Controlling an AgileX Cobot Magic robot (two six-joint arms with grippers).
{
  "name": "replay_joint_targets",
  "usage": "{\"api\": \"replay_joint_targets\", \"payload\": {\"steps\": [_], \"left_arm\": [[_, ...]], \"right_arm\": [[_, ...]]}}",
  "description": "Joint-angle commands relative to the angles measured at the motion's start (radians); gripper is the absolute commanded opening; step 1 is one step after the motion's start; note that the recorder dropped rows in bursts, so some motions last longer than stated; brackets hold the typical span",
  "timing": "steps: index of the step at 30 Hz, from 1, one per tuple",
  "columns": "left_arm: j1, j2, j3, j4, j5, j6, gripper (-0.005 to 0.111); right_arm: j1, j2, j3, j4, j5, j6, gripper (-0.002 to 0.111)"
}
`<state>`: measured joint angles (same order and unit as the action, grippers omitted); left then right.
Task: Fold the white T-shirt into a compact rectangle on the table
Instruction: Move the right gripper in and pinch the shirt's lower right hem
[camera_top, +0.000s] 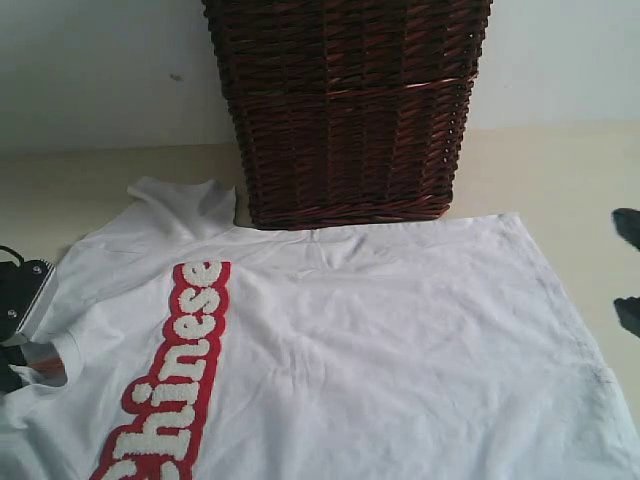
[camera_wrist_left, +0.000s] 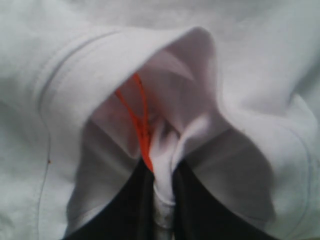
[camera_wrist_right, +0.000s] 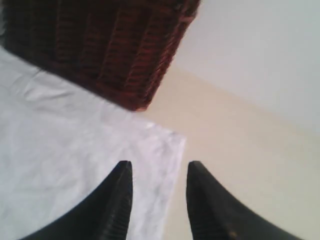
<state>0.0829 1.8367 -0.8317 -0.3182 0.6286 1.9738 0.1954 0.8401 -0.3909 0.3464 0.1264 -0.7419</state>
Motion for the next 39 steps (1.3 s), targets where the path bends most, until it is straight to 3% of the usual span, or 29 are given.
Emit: {"api": "replay_joint_targets", "payload": {"steps": [1,5,7,10,13,14,18,19,26,33,39], "left_arm": [[-0.002,0.024,0.017,0.019,-0.040,-0.011,0.001],[-0.002,0.024,0.017,0.019,-0.040,-0.011,0.001],[-0.002,0.024,0.017,0.017,-0.040,-0.011,0.001],[-0.002,0.024,0.017,0.018,-0.038,-0.011,0.001],[-0.002,0.024,0.017,0.018,-0.038,-0.011,0.001],[-0.002,0.024,0.017,0.018,-0.038,-0.011,0.001],[-0.002,0.024,0.017,0.018,-0.038,-0.011,0.001],[-0.002,0.024,0.017,0.018,-0.038,-0.011,0.001],[-0.002,0.024,0.017,0.018,-0.038,-0.011,0.001],[-0.002,0.024,0.017,0.018,-0.038,-0.011,0.001],[-0.002,0.024,0.017,0.018,-0.038,-0.011,0.001]], "right_arm": [[-0.003,0.202,-0.249,0.033,0.489,-0.133,0.032],[-0.003,0.429,-0.476,0.040,1.095,-0.467,0.007],[-0.010,0.511,-0.536,-0.021,1.095,-0.478,0.000],[-0.059,0.577,-0.577,-0.110,1.048,-0.652,0.001],[-0.164,0.630,-0.588,-0.155,0.975,-0.776,0.019],[-0.194,0.646,-0.588,-0.165,0.983,-0.845,0.031],[-0.295,0.709,-0.553,-0.071,0.953,-1.055,0.098],[-0.301,0.723,-0.547,-0.047,0.921,-1.062,0.105],[-0.301,0.823,-0.545,-0.026,0.862,-1.066,0.103],[-0.301,0.976,-0.545,-0.003,0.660,-1.079,0.103],[-0.301,1.028,-0.545,0.009,0.651,-1.184,0.103]]}}
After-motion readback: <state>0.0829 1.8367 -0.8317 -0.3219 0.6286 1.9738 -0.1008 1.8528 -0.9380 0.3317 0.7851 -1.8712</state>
